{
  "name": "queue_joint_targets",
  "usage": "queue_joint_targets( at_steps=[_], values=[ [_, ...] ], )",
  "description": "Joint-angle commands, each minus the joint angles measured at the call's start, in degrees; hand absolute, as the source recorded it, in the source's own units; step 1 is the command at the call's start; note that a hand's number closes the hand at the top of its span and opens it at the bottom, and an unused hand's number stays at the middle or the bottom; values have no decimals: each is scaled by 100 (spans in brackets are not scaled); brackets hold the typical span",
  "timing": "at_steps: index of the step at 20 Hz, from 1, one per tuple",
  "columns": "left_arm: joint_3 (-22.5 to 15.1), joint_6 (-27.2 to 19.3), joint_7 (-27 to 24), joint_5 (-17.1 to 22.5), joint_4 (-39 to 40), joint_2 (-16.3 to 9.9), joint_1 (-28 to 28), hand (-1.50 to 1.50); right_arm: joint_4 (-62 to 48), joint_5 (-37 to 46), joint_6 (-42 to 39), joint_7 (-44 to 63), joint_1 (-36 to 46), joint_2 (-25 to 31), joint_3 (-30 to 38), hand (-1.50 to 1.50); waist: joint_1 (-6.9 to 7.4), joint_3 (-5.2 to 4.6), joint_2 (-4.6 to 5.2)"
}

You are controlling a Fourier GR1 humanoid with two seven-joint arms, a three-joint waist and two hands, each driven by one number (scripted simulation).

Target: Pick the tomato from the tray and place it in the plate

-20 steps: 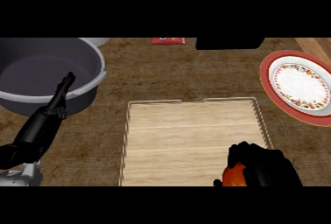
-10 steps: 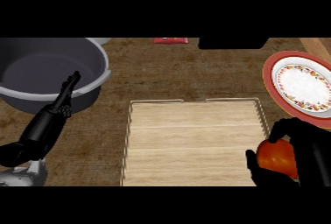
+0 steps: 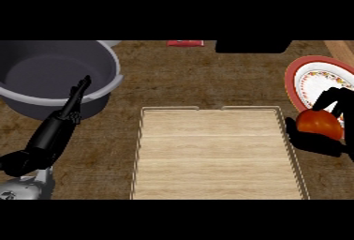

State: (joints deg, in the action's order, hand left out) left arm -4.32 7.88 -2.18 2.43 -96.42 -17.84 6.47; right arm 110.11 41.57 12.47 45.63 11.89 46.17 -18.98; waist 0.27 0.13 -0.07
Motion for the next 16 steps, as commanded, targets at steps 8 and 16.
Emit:
queue_joint_targets(
  at_steps=[8, 16],
  values=[
    [49, 124, -69, -160, 345, 121, 330, 0, -3439, -598, 883, -2625, 793, -344, 1378, 150, 53, -7, 48],
    [158, 228, 179, -100, 260, 69, 478, 0, -5837, -670, 462, -3147, 1482, -753, 1584, 150, 130, -3, 82]
  ],
)
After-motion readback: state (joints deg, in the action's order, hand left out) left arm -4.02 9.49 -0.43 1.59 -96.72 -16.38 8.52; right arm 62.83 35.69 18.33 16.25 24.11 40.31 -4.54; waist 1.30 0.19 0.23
